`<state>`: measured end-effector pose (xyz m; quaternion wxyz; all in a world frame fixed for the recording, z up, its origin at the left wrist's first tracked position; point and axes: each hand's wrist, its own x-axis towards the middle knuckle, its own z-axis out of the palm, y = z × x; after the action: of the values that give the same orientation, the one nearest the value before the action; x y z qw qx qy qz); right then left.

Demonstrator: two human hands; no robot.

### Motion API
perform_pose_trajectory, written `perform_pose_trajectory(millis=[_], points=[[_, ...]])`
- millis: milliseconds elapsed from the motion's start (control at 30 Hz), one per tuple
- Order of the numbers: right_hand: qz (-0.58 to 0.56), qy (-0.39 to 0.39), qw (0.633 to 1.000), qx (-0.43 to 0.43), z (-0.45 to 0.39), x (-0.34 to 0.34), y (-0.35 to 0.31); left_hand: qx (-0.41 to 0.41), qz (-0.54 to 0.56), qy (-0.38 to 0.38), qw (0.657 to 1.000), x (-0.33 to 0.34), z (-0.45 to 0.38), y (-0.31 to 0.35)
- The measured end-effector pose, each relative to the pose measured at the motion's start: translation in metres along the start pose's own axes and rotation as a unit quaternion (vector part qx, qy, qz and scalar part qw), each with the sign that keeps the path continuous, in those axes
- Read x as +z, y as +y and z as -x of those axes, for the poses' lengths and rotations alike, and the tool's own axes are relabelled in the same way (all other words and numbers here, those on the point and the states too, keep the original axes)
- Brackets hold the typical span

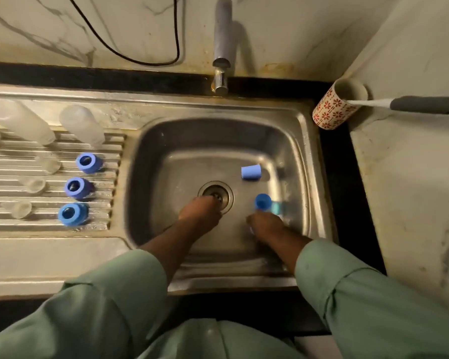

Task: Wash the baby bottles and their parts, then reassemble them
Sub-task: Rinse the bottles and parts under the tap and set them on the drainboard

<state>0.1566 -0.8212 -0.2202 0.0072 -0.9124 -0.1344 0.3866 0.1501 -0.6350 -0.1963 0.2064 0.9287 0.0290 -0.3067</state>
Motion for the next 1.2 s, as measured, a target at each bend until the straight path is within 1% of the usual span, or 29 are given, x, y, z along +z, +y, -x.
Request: perform_pose_trajectory(millis=[67, 167, 233, 267, 300, 333, 400, 433, 467, 533, 567, 633, 667, 700, 733, 800, 867, 900, 967, 1000, 1067, 1133, 1167, 1200], points=[[-0.048, 0.018, 0.999, -0.01, -0.006, -0.003, 0.0, -0.006, 0.045, 0.04, 0.998, -0.018, -0.009, 0.002], [-0.181, 0.109, 0.977, -0.042, -0.012, -0.027, -0.009, 0.01, 0.087, 0.167, 0.982, -0.066, -0.03, 0.009], [-0.264, 0.167, 0.947, -0.074, -0.014, -0.049, -0.019, 0.056, 0.07, 0.252, 0.964, -0.105, -0.047, 0.021], [-0.301, 0.187, 0.931, -0.084, -0.015, -0.06, -0.024, 0.085, 0.041, 0.284, 0.954, -0.126, -0.056, 0.031], [-0.325, 0.201, 0.919, -0.093, -0.016, -0.069, -0.027, 0.105, -0.005, 0.3, 0.948, -0.146, -0.063, 0.042], [-0.333, 0.211, 0.914, -0.099, -0.017, -0.078, -0.029, 0.115, -0.048, 0.301, 0.945, -0.164, -0.073, 0.053], [-0.329, 0.235, 0.908, -0.111, -0.021, -0.09, -0.033, 0.115, -0.095, 0.28, 0.948, -0.189, -0.088, 0.066], [-0.327, 0.241, 0.907, -0.114, -0.024, -0.095, -0.035, 0.098, -0.089, 0.27, 0.954, -0.197, -0.093, 0.068], [-0.325, 0.243, 0.907, -0.115, -0.026, -0.099, -0.037, 0.085, -0.081, 0.277, 0.954, -0.203, -0.095, 0.067], [-0.322, 0.256, 0.903, -0.125, -0.031, -0.108, -0.039, 0.054, 0.014, 0.291, 0.955, -0.205, -0.095, 0.059], [-0.328, 0.27, 0.896, -0.132, -0.031, -0.112, -0.039, 0.042, 0.09, 0.291, 0.951, -0.205, -0.094, 0.056], [-0.359, 0.306, 0.87, -0.146, -0.033, -0.12, -0.039, 0.02, 0.202, 0.293, 0.934, -0.204, -0.097, 0.047], [-0.364, 0.325, 0.859, -0.155, -0.036, -0.123, -0.039, 0.007, 0.238, 0.294, 0.926, -0.205, -0.101, 0.042], [-0.356, 0.335, 0.857, -0.165, -0.038, -0.124, -0.039, -0.009, 0.272, 0.289, 0.918, -0.205, -0.106, 0.037], [-0.348, 0.329, 0.862, -0.166, -0.04, -0.125, -0.041, -0.023, 0.301, 0.281, 0.911, -0.206, -0.109, 0.034], [-0.35, 0.298, 0.877, -0.141, -0.05, -0.121, -0.046, -0.022, 0.303, 0.26, 0.917, -0.21, -0.116, 0.029], [-0.377, 0.31, 0.865, -0.115, -0.061, -0.117, -0.051, -0.012, 0.298, 0.23, 0.927, -0.217, -0.119, 0.027], [-0.373, 0.309, 0.868, -0.114, -0.067, -0.116, -0.055, -0.007, 0.294, 0.22, 0.93, -0.221, -0.119, 0.028], [-0.36, 0.274, 0.884, -0.118, -0.079, -0.114, -0.062, -0.009, 0.298, 0.198, 0.934, -0.226, -0.122, 0.028], [-0.369, 0.276, 0.88, -0.117, -0.082, -0.111, -0.066, -0.01, 0.298, 0.188, 0.936, -0.226, -0.121, 0.028], [-0.386, 0.312, 0.861, -0.107, -0.089, -0.108, -0.071, -0.013, 0.269, 0.199, 0.942, -0.227, -0.122, 0.03], [-0.378, 0.302, 0.871, -0.09, -0.093, -0.109, -0.074, -0.021, 0.261, 0.195, 0.945, -0.229, -0.123, 0.028], [-0.374, 0.309, 0.871, -0.08, -0.094, -0.108, -0.074, -0.025, 0.265, 0.182, 0.946, -0.229, -0.124, 0.028], [-0.377, 0.331, 0.862, -0.074, -0.095, -0.108, -0.072, -0.029, 0.264, 0.175, 0.948, -0.231, -0.124, 0.029]])
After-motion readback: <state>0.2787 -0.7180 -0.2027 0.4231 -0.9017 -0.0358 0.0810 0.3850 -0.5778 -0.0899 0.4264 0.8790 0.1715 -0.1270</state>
